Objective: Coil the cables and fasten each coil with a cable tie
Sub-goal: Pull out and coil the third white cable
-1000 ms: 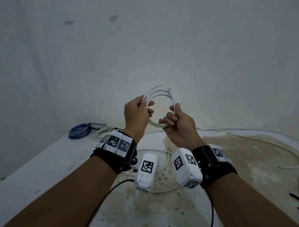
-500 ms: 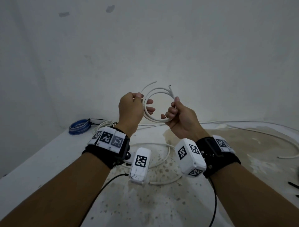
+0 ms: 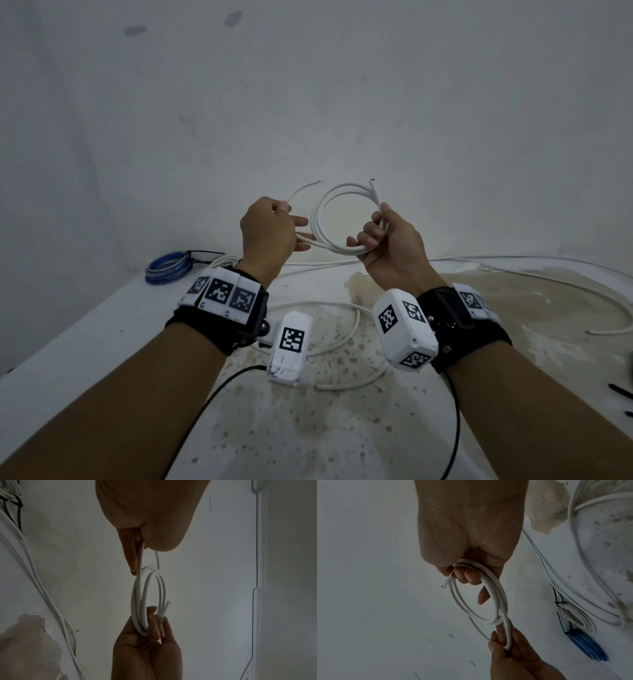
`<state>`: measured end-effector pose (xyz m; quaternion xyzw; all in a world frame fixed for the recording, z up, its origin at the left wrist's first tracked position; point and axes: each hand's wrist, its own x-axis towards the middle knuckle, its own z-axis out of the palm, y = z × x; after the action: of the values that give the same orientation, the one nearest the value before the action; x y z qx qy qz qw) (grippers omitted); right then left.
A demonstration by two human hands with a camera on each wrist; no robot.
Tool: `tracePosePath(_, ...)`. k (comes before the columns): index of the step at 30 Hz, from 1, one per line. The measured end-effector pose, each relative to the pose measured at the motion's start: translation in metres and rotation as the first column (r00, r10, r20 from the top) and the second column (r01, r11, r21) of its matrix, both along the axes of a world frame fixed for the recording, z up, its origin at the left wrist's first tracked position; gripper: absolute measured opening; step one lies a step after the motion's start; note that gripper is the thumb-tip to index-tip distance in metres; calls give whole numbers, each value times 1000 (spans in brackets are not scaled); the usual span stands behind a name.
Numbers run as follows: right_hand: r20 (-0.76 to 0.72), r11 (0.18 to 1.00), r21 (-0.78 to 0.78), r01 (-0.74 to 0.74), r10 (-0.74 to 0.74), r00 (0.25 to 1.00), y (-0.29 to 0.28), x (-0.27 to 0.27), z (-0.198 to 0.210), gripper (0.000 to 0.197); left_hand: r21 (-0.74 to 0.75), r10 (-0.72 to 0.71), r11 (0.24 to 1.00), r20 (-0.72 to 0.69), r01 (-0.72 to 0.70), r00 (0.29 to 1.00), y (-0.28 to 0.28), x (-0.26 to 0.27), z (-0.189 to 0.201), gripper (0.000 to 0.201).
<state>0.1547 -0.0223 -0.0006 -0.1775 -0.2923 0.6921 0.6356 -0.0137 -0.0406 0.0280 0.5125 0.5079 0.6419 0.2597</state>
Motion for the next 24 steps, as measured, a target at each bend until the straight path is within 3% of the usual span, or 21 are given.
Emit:
tracePosePath(9, -101, 996, -48, 80, -85, 991, 0, -1, -6, 37, 24, 24, 999, -82, -23, 996, 3, 0, -6, 21)
tracePosePath(15, 164, 997, 65, 49, -59, 985, -8, -14, -4, 35, 83, 35, 996, -320, -8, 947, 9, 9, 3, 22)
tracePosePath(19, 237, 994, 113, -5, -22, 971, -11, -17, -4, 34, 99, -88, 990, -142, 103, 986, 7, 13, 6, 23)
tracePosePath(24, 394, 988, 152, -13, -49, 918, -9, -9, -5, 34, 124, -199, 968, -160, 220, 967, 5, 8, 3, 22)
